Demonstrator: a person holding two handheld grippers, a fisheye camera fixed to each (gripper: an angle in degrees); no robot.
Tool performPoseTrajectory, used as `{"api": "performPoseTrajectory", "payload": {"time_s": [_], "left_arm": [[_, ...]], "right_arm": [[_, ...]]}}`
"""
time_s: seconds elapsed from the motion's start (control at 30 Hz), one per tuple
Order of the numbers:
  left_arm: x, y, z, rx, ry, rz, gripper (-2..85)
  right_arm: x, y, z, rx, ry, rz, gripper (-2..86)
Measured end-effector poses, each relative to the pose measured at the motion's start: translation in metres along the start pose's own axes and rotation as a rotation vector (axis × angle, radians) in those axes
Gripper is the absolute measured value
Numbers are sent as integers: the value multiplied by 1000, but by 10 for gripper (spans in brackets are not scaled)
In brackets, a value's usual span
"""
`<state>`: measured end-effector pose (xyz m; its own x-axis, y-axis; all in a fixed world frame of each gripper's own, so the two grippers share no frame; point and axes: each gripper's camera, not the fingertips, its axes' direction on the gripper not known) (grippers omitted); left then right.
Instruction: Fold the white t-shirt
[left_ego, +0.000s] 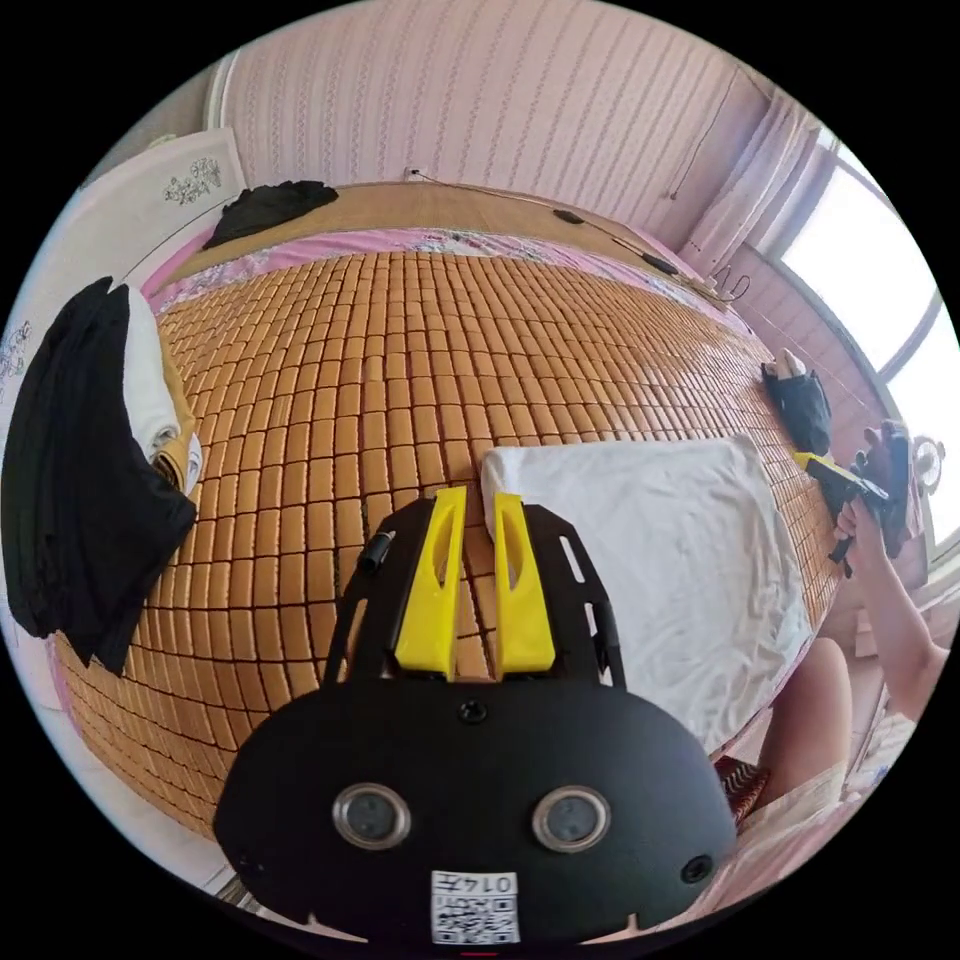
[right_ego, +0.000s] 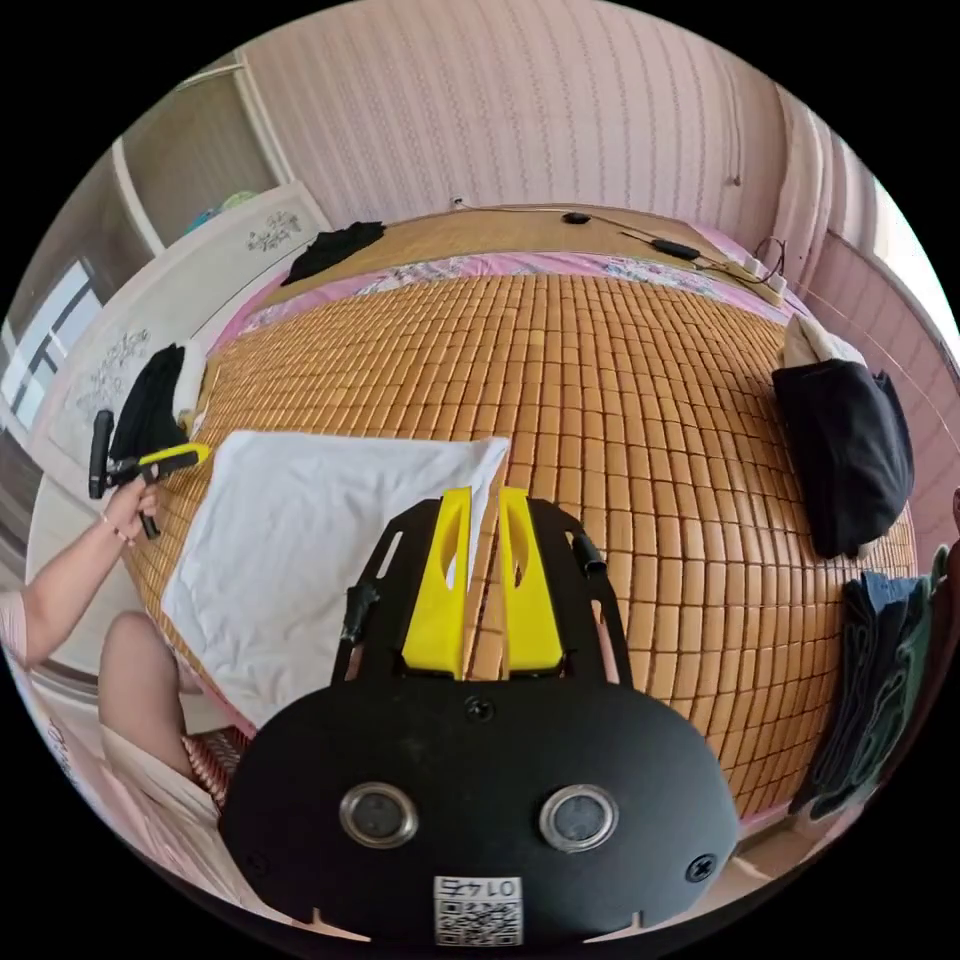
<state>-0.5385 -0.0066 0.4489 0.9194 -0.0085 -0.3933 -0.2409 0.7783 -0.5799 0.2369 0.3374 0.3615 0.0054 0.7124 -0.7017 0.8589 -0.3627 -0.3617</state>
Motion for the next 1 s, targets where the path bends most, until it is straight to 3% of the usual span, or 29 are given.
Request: {"api": "performPoseTrajectory", "payload": {"time_s": [0.13, 0.27, 0.5, 0.7, 1.0], "left_arm": [[44, 71, -21, -63, 158, 194, 50], [113, 130, -28, -159, 233, 346, 50], [162, 170, -5, -163, 292, 273, 52], [166, 179, 1, -107, 221, 321, 33], [137, 197, 9, -85, 350, 264, -9]], "right_arm": [[-97, 75, -8, -182, -144, -282, 67], [-144, 104, -15, -205, -203, -270, 69], [-191, 82, -7, -216, -18, -157, 20], [-212, 72, -32, -212, -21, -157, 3], [-252, 54, -32, -304, 23, -157, 0]]}}
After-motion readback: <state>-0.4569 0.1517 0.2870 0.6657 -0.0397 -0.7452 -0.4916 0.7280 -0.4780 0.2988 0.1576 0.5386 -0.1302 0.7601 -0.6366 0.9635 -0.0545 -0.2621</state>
